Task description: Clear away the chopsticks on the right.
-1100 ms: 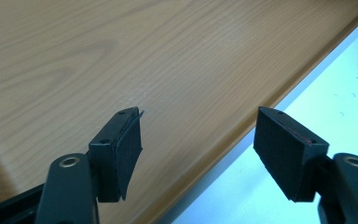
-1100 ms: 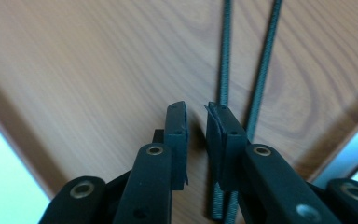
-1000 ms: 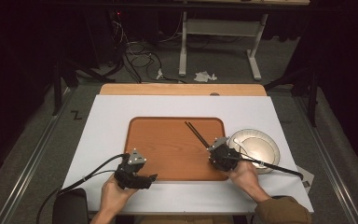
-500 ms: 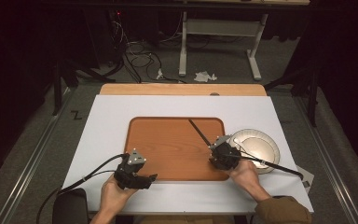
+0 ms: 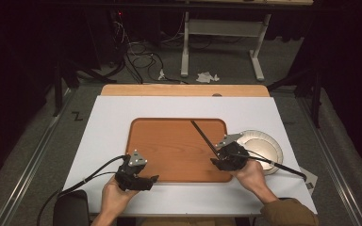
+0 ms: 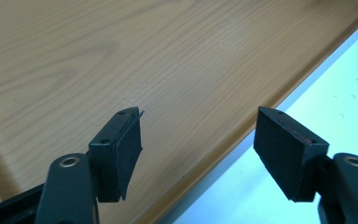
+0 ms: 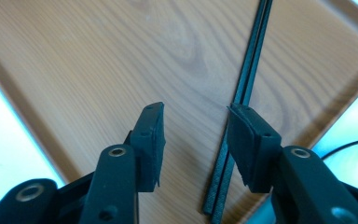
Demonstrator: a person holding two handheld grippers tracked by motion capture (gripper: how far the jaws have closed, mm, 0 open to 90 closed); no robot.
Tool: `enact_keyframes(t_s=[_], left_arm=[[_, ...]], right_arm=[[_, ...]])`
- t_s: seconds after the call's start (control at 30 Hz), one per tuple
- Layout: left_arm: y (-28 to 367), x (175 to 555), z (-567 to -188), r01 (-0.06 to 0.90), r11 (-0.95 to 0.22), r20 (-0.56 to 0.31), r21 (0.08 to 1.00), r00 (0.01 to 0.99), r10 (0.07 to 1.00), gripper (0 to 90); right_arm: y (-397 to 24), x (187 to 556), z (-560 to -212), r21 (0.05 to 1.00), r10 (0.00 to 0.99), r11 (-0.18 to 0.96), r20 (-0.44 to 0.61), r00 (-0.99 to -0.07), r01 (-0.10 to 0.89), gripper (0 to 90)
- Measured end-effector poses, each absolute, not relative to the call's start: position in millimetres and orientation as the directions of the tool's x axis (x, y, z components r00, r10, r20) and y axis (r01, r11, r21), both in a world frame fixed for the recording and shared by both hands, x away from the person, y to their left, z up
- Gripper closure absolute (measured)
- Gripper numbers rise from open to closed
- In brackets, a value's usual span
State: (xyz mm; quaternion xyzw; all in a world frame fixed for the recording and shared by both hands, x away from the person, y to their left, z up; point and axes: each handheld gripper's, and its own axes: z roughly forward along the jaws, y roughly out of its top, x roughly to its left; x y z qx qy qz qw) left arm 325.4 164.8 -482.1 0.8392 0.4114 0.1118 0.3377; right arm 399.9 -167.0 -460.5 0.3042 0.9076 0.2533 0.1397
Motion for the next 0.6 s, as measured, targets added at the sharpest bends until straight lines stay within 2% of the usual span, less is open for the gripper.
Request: enact_keyframes(t_s=[0.27, 0.6], left_arm=[[164.9, 325.1, -481.8, 0.613, -0.432, -0.088, 0.661, 0.635, 0.767, 32.0], [165.4, 324.8, -481.3, 0.613, -0.433, -0.089, 0.662, 0.637, 0.766, 32.0]], right_arm=[[-180.1, 395.8, -440.5, 0.62, 0.637, 0.626, -0.055, -0.769, 0.473, 53.6], [-198.5, 388.6, -429.6, 0.646, 0.647, 0.599, -0.041, -0.761, 0.474, 52.4]])
